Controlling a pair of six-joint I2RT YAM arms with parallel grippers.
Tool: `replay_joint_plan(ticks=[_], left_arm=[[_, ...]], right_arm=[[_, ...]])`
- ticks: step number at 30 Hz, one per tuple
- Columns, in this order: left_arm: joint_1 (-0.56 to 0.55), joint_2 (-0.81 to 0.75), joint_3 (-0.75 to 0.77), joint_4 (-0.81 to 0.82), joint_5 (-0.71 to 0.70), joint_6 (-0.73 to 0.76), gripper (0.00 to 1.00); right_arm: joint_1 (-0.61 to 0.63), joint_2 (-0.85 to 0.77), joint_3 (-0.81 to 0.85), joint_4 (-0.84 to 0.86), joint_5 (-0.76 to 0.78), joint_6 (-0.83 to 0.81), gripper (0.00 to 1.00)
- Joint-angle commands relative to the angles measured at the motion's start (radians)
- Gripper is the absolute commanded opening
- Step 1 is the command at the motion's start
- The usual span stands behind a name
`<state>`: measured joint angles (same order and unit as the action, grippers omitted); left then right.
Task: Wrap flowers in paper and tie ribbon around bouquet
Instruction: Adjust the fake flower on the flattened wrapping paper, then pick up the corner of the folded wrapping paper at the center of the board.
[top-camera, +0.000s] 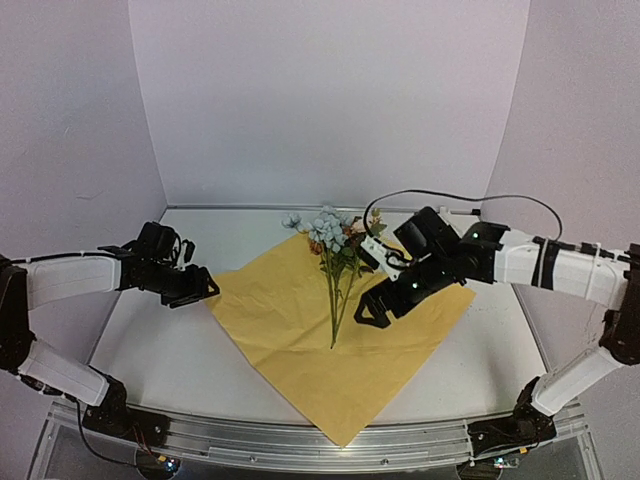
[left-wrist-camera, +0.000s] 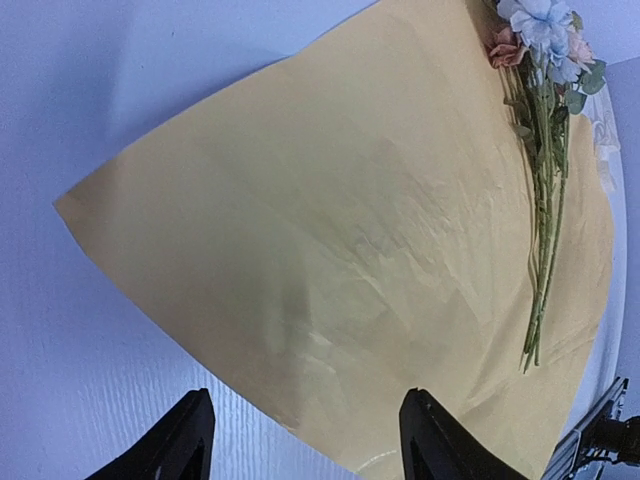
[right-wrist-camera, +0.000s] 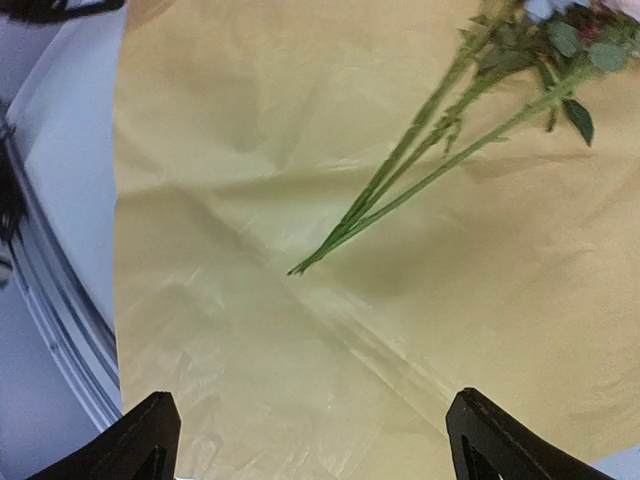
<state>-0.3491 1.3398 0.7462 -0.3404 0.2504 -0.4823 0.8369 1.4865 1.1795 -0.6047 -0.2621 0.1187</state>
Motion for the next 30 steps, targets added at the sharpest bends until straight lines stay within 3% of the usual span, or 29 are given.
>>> replay_joint_plan(ticks=[1,5,9,15,23,30], left_arm=[[-0.119,-0.117,-0.068,0.006,-0.095,-0.169,0.69],[-0.25,-0.22,-0.182,0.05,-0.138,-0.368,0.73],[-0.45,-0.279,-0.265,0.09,-0.213,-0.575,0.73],[-0.719,-0.239,-0.32,0.211,-0.294,-0.828,0.73],[-0.811,0.006,-0.23,0.413,-0.145,-0.857,0.67],[-0.815,0.065,-0.208,0.452,-0.092,-0.867,0.44]], right_arm=[[0.079,-0.148,-0.209,0.092,0.038,-0.217,0.98],[0.166,-0.26,-0.361,0.153,0.099,-0.315,0.98],[0.257,-0.329,-0.454,0.158,0.145,-0.392,0.98],[0.381,-0.385,-0.545,0.161,0.236,-0.501,0.98],[0.54,-0.366,-0.597,0.242,0.424,-0.636,0.98],[0.65,-0.278,-0.61,0.362,0.57,-0.744,0.98]])
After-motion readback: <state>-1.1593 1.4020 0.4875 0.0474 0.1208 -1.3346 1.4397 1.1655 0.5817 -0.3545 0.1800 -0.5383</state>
